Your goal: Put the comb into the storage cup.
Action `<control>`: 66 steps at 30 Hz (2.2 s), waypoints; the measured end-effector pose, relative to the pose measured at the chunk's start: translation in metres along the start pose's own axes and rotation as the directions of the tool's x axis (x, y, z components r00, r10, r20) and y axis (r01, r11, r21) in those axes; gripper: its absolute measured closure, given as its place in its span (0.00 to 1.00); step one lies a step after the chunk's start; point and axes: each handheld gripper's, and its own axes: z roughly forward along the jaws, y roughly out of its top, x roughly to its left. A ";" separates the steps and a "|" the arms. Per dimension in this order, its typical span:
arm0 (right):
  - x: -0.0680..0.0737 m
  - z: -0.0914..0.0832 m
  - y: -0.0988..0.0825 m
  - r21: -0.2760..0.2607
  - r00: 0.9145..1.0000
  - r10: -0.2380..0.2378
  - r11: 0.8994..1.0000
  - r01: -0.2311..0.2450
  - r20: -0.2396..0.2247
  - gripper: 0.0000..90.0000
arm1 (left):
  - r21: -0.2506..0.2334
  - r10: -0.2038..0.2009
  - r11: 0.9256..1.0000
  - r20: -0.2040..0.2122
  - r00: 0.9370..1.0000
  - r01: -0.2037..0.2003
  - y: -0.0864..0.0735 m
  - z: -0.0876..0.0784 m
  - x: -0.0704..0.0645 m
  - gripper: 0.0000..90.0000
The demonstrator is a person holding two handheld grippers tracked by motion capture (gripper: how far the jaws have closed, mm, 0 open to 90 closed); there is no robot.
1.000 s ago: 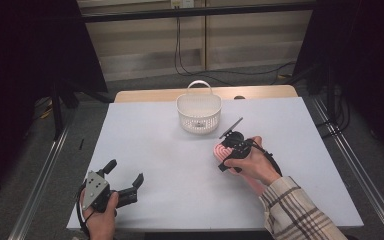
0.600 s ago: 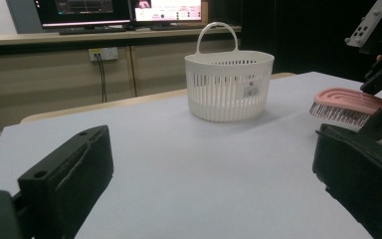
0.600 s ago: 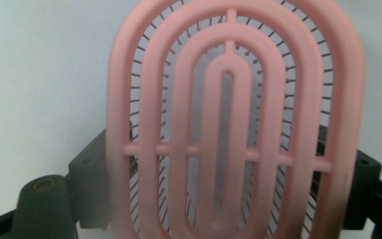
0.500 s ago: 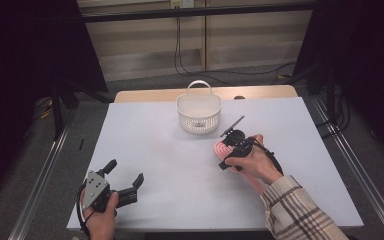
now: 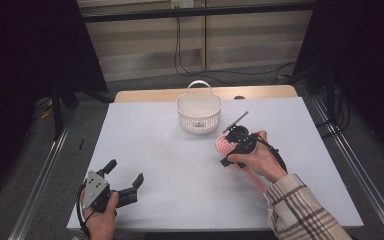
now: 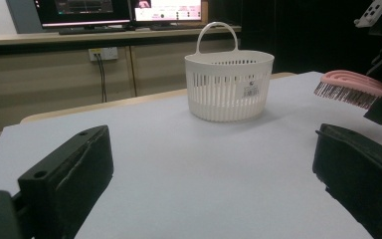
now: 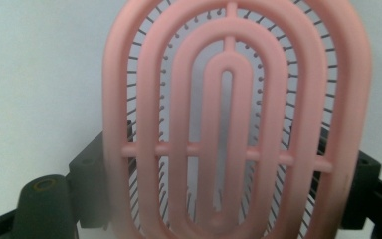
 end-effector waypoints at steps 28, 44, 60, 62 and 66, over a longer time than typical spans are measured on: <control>-0.003 -0.026 0.006 -0.086 1.000 -0.004 0.996 0.004 0.009 0.21 | 0.002 0.002 1.000 0.001 1.000 -0.002 0.000 0.000 0.000 0.03; -0.007 -0.043 0.014 -0.099 1.000 0.007 0.995 -0.006 0.010 0.21 | 0.005 -0.001 1.000 0.002 1.000 0.001 0.000 0.000 -0.001 0.03; -0.006 -0.059 0.025 -0.173 0.999 -0.005 0.985 0.012 0.045 0.21 | 0.005 -0.001 1.000 0.002 1.000 0.001 0.000 0.001 0.000 0.03; -0.006 -0.061 0.026 -0.189 0.999 -0.008 0.982 0.017 0.048 0.21 | 0.005 0.000 1.000 0.002 1.000 0.000 0.000 0.001 0.000 0.03; -0.005 -0.063 0.027 -0.211 0.998 -0.014 0.977 0.025 0.053 0.21 | 0.005 -0.001 1.000 0.003 1.000 0.001 0.000 0.000 0.000 0.03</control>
